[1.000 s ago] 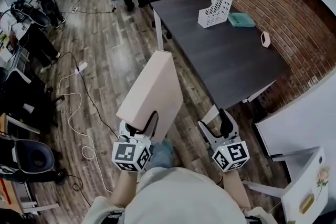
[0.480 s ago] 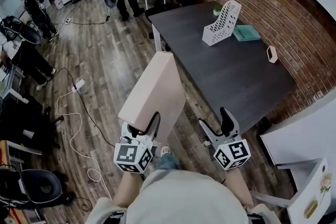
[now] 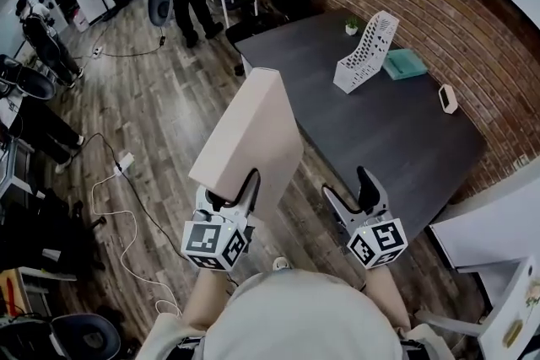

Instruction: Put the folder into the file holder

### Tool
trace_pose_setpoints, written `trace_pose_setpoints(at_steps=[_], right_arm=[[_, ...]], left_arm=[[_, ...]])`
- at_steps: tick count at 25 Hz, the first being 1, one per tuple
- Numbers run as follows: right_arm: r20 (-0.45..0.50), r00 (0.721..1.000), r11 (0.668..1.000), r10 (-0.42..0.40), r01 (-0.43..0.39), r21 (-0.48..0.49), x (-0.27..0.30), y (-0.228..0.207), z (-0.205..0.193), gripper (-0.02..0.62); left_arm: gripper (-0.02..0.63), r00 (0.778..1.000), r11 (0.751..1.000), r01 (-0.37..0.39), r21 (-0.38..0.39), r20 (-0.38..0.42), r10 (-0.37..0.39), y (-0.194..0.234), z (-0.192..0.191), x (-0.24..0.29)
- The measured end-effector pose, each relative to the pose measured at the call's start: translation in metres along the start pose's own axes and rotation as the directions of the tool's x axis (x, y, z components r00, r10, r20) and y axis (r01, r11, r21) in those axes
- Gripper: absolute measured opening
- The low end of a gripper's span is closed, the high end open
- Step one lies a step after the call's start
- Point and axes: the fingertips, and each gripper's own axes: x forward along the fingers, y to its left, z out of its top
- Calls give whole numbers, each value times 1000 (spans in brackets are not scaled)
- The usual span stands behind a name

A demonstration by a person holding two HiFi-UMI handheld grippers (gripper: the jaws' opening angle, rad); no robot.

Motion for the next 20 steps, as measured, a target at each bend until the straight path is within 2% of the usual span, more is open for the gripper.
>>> trace_pose_setpoints(at_steps=[9, 20], right_arm=[[-6, 998, 998, -60, 60, 3, 55, -13, -5, 374], [-60, 988, 989, -145, 146, 20, 85, -66, -19, 374]], left_arm=[[262, 995, 996, 93, 16, 19, -93, 43, 22, 77], [262, 961, 965, 252, 75, 94, -259, 27, 58, 203]])
